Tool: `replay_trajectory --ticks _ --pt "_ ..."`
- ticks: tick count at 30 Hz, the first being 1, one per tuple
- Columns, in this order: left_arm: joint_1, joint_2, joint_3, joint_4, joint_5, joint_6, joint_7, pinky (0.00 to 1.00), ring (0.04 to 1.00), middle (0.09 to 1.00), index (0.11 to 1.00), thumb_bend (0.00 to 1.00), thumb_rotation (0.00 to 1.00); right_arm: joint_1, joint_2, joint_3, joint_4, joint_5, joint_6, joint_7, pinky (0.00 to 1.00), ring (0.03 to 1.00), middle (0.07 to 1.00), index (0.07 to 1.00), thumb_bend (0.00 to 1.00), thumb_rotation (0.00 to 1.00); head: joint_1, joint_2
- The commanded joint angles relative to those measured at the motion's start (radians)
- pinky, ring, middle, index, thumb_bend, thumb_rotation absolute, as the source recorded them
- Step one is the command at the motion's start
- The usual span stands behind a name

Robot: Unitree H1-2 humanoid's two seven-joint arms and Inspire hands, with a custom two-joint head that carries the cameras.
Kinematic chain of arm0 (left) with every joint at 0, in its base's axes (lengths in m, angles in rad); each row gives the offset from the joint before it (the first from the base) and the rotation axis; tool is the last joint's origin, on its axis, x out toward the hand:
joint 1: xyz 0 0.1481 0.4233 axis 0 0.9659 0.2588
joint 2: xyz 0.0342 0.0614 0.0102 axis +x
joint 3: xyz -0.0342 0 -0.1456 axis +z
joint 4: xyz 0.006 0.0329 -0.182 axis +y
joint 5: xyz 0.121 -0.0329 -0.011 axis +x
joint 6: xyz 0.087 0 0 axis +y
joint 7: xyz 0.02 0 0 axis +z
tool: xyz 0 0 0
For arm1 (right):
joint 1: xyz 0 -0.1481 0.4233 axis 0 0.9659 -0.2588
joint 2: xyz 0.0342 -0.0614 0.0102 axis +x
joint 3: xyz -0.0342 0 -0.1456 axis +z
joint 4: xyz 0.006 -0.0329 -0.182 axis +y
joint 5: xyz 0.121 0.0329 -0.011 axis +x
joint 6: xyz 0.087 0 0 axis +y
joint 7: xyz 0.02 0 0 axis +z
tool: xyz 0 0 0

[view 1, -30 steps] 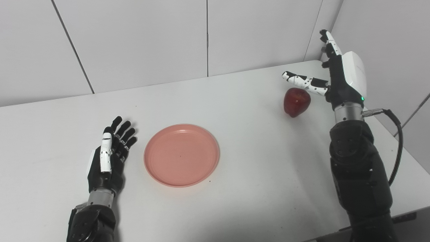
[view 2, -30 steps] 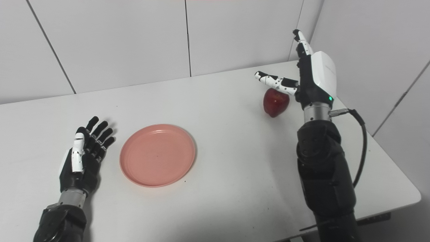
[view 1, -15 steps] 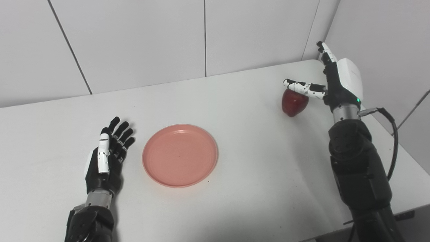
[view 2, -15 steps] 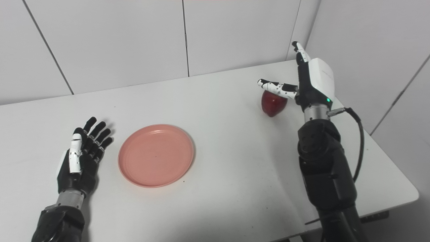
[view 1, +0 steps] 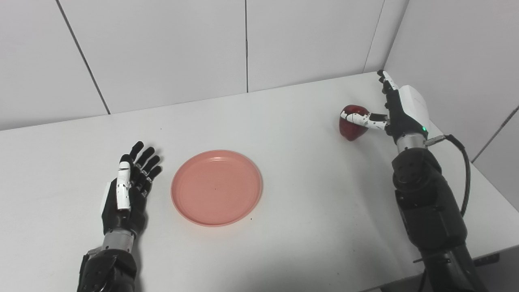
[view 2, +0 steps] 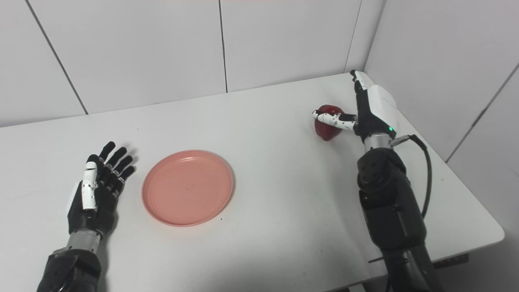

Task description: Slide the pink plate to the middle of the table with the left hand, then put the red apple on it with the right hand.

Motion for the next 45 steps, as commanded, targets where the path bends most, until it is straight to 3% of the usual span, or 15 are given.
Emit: replay_trajectory --ticks 1,23,45 --pt "0.026 0.001 0.009 0.016 -0.010 0.049 0.019 0.88 0.875 0.883 0.882 0.38 1.00 -0.036 -0.027 0.002 0.001 -0.005 -0.007 -0.027 0.74 0.858 0.908 0.923 1.00 0.46 -0.001 0.002" --pt "0.032 0.001 0.014 0.015 -0.012 0.052 0.011 0.89 0.876 0.884 0.881 0.38 1.00 -0.083 -0.042 0.048 0.121 0.033 -0.025 -0.048 0.74 0.860 0.905 0.920 1.00 0.46 0.000 0.010" --pt "0.040 0.002 0.009 -0.007 -0.009 0.066 0.010 0.88 0.872 0.882 0.880 0.39 1.00 -0.103 -0.055 0.074 0.170 0.052 -0.008 -0.051 0.72 0.848 0.894 0.893 0.99 0.43 -0.001 0.020"
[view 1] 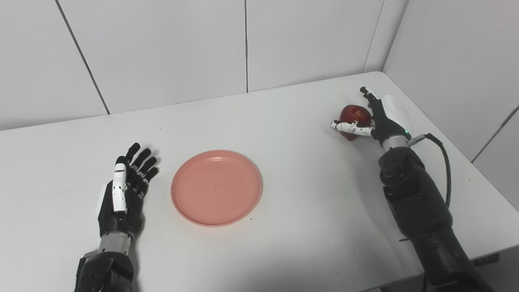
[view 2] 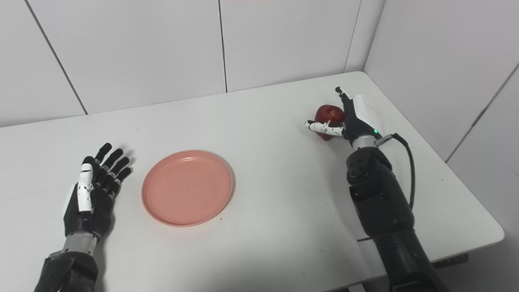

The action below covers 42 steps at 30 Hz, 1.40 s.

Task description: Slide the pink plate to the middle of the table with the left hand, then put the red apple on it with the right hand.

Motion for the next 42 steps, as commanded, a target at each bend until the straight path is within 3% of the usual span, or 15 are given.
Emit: replay_trajectory --ticks 1,10,13,16,19,24,29,36,40,41,42 --pt "0.027 0.003 -0.002 0.013 -0.009 0.060 0.010 0.88 0.871 0.881 0.880 0.38 1.00 -0.045 -0.031 -0.008 -0.011 0.002 -0.006 -0.018 0.73 0.851 0.895 0.894 0.99 0.43 0.000 0.000" --pt "0.032 0.005 -0.006 0.006 -0.010 0.064 0.006 0.89 0.873 0.883 0.884 0.39 1.00 -0.046 -0.030 -0.014 -0.004 0.015 -0.005 -0.024 0.73 0.836 0.875 0.884 0.97 0.39 -0.001 0.004" --pt "0.031 0.004 -0.007 0.007 -0.009 0.066 0.008 0.89 0.873 0.884 0.883 0.39 1.00 -0.043 -0.026 -0.020 -0.001 0.029 -0.020 -0.044 0.63 0.754 0.808 0.855 0.94 0.34 -0.001 0.004" --pt "0.031 0.004 -0.007 0.007 -0.008 0.066 0.008 0.88 0.871 0.882 0.882 0.39 1.00 -0.040 -0.022 -0.025 0.000 0.041 -0.032 -0.065 0.60 0.719 0.773 0.834 0.92 0.32 -0.001 0.007" --pt "0.033 0.002 -0.006 0.002 -0.011 0.071 0.010 0.89 0.873 0.882 0.882 0.39 1.00 -0.038 -0.021 -0.028 0.005 0.054 -0.042 -0.080 0.62 0.716 0.756 0.791 0.88 0.28 -0.003 0.008" --pt "0.034 0.002 -0.006 0.003 -0.010 0.068 0.008 0.88 0.871 0.882 0.881 0.39 1.00 -0.038 -0.027 -0.023 0.024 0.067 -0.074 -0.109 0.53 0.601 0.652 0.675 0.83 0.23 -0.003 0.008" --pt "0.034 0.001 -0.007 0.004 -0.008 0.067 0.009 0.88 0.872 0.882 0.881 0.39 1.00 -0.049 -0.044 0.001 0.067 0.060 -0.100 -0.118 0.47 0.532 0.576 0.569 0.79 0.17 -0.003 0.008" --pt "0.036 0.000 -0.008 0.000 -0.008 0.070 0.009 0.88 0.871 0.881 0.881 0.39 1.00 -0.076 -0.060 0.035 0.136 0.059 -0.113 -0.115 0.47 0.512 0.558 0.543 0.78 0.16 -0.003 0.007" --pt "0.038 0.000 -0.007 -0.002 -0.009 0.071 0.009 0.88 0.868 0.878 0.879 0.40 1.00 -0.094 -0.059 0.050 0.163 0.058 -0.102 -0.117 0.41 0.469 0.528 0.531 0.78 0.14 -0.002 0.007" --pt "0.038 -0.001 -0.007 -0.003 -0.008 0.072 0.010 0.88 0.866 0.877 0.878 0.40 1.00 -0.097 -0.058 0.053 0.168 0.057 -0.101 -0.119 0.39 0.459 0.521 0.505 0.63 0.14 -0.002 0.007" --pt "0.038 -0.001 -0.008 -0.004 -0.006 0.073 0.011 0.87 0.866 0.877 0.878 0.40 1.00 -0.101 -0.057 0.056 0.171 0.056 -0.100 -0.121 0.39 0.456 0.519 0.496 0.57 0.14 -0.002 0.007"
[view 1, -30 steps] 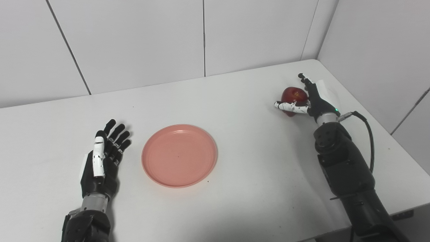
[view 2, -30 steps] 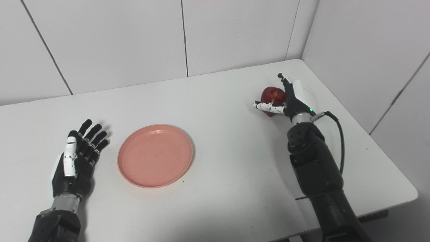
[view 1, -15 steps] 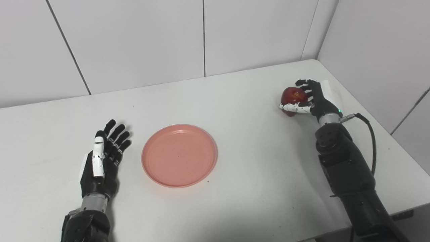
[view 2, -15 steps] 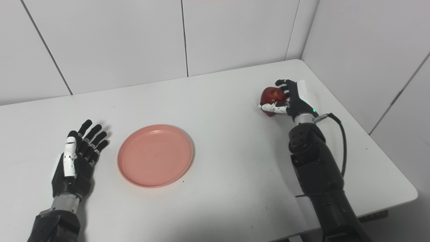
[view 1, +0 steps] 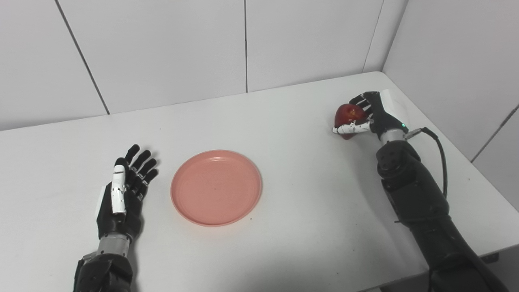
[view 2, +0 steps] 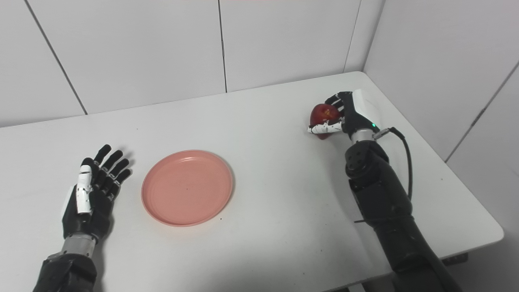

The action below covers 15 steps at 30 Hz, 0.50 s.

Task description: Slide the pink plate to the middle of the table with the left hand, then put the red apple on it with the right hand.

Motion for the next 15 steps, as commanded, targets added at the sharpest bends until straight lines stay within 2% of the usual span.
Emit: replay_trajectory --ticks 1,9,15 --pt "0.031 0.000 -0.005 0.012 -0.007 0.053 0.010 0.87 0.866 0.877 0.878 0.40 1.00 -0.034 -0.015 0.009 0.001 -0.009 -0.014 -0.015 0.38 0.456 0.521 0.492 0.55 0.14 0.001 0.001" --pt "0.031 -0.002 -0.006 0.014 -0.006 0.050 0.011 0.87 0.869 0.880 0.881 0.40 1.00 -0.040 -0.004 0.013 -0.027 -0.020 0.022 -0.036 0.32 0.412 0.494 0.486 0.52 0.13 0.005 -0.001" --pt "0.030 -0.001 -0.010 0.020 0.000 0.044 0.011 0.87 0.869 0.881 0.880 0.40 1.00 -0.020 -0.009 0.006 -0.119 -0.027 0.029 -0.030 0.33 0.417 0.480 0.484 0.52 0.13 0.009 -0.005"
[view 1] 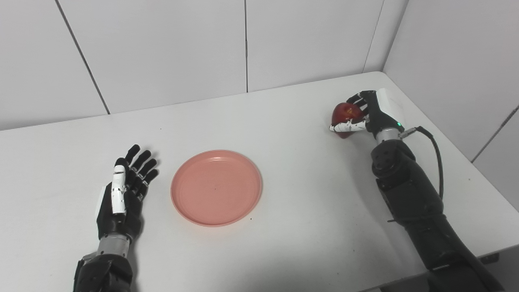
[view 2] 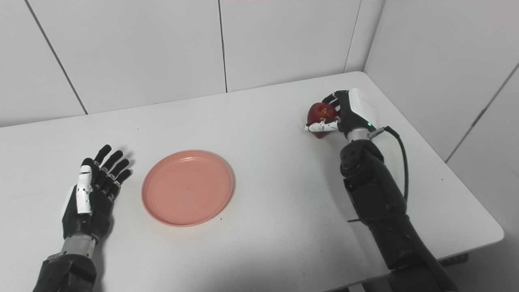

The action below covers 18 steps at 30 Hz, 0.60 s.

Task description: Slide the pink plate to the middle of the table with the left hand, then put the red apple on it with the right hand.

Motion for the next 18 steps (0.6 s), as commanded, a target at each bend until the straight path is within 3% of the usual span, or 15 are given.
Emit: replay_trajectory --ticks 1,6,18 --pt "0.027 -0.002 -0.003 0.022 -0.003 0.045 0.012 0.87 0.869 0.880 0.879 0.40 1.00 -0.031 -0.022 -0.015 -0.082 -0.012 0.010 -0.006 0.33 0.417 0.478 0.483 0.52 0.13 0.000 0.001" --pt "0.028 -0.005 -0.007 0.020 -0.001 0.045 0.013 0.88 0.873 0.884 0.884 0.40 1.00 -0.021 -0.017 -0.021 -0.179 -0.009 0.034 0.020 0.35 0.428 0.476 0.483 0.52 0.13 0.010 -0.001" --pt "0.029 -0.012 -0.025 0.024 0.010 0.033 0.018 0.87 0.879 0.888 0.888 0.41 1.00 -0.047 0.001 0.024 -0.365 -0.060 0.057 0.146 0.36 0.429 0.479 0.484 0.52 0.13 0.044 -0.007"
